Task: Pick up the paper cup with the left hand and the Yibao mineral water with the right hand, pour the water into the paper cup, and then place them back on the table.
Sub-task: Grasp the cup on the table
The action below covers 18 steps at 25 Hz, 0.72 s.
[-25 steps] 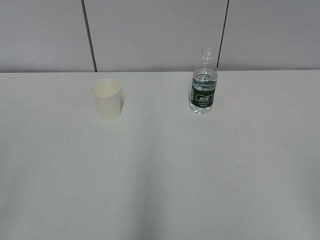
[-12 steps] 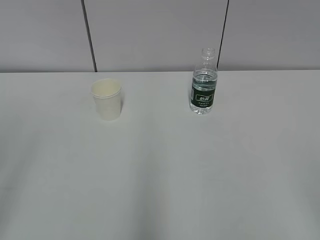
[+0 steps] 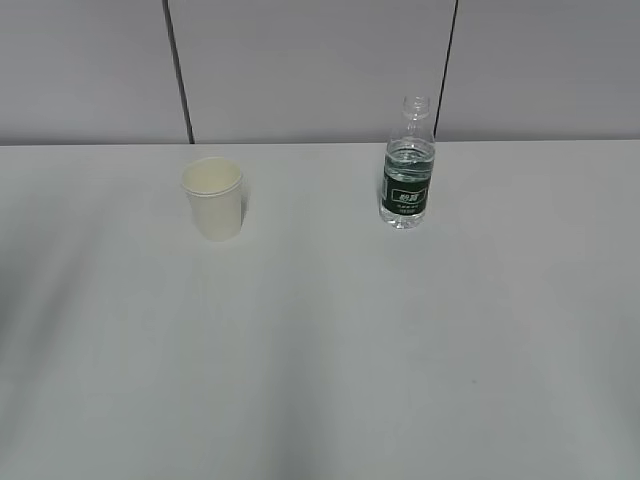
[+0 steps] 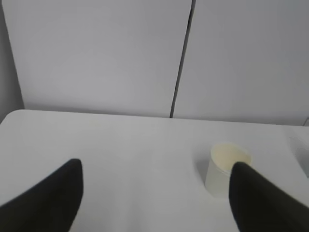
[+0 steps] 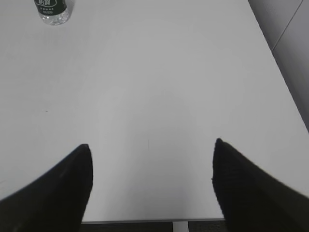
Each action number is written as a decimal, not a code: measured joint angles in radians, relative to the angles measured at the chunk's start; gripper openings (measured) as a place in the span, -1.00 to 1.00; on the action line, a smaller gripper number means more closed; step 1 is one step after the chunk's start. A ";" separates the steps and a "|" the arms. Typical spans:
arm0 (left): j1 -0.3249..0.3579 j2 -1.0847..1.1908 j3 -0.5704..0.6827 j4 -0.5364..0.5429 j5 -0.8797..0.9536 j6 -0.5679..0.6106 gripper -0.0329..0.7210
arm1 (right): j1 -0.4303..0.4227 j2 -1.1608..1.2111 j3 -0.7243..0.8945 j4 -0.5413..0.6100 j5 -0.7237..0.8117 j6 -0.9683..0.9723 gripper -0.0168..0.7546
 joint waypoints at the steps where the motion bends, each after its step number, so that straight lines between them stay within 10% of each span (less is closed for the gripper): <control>1: -0.013 0.040 0.000 -0.001 -0.043 0.000 0.57 | 0.000 0.000 0.000 0.000 0.000 0.000 0.52; 18: -0.307 0.749 0.000 0.009 -0.599 0.000 0.57 | 0.000 0.000 0.000 0.000 0.000 0.000 0.52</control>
